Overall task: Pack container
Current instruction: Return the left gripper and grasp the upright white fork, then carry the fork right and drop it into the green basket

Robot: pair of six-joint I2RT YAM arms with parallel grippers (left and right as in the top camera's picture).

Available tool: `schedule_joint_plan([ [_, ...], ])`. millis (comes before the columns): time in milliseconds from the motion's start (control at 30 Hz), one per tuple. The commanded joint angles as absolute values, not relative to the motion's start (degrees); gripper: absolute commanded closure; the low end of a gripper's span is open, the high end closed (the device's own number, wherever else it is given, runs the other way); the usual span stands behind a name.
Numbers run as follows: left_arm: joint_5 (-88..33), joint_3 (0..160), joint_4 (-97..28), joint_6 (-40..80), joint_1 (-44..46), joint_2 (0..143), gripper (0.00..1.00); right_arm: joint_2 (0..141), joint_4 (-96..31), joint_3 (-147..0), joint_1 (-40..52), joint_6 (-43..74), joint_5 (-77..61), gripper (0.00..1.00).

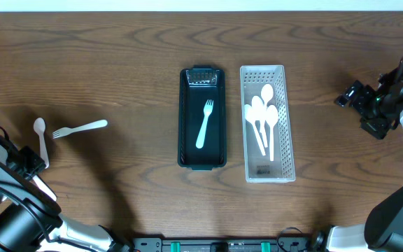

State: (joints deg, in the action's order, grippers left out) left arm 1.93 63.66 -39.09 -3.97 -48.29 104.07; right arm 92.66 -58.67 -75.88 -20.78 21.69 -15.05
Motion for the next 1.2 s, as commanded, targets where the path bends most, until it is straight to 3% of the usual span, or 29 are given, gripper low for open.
schedule_joint_plan([
  [0,2.68,64.05,-38.41,-8.08,-48.58,105.21,0.53,92.90,-58.70,-75.61,-20.95,20.95,-15.49,0.01],
  [333,2.66,63.99,-38.92,-8.56,-48.58,109.10,0.56,92.90,-58.74,-75.61,-20.95,20.97,-15.49,0.01],
  [400,2.61,63.99,-39.11,-8.54,-48.58,109.12,0.65,92.90,-58.76,-75.61,-20.95,20.95,-15.49,0.01],
  [533,1.69,63.99,-40.38,-8.25,-48.58,108.97,0.94,92.90,-58.72,-75.61,-20.95,20.97,-15.51,0.01],
  [700,1.28,63.99,-43.13,-6.28,-48.53,108.86,0.94,92.90,-58.72,-75.61,-20.99,20.97,-15.51,0.01],
  [933,-8.12,64.07,-46.30,-4.84,-47.51,107.46,0.94,92.90,-58.19,-75.61,-20.97,21.02,-15.62,0.01],
  [1167,-13.96,66.02,-47.53,-5.23,-39.77,94.94,0.94,92.90,-57.84,-75.61,-20.97,20.99,-15.94,0.01],
])
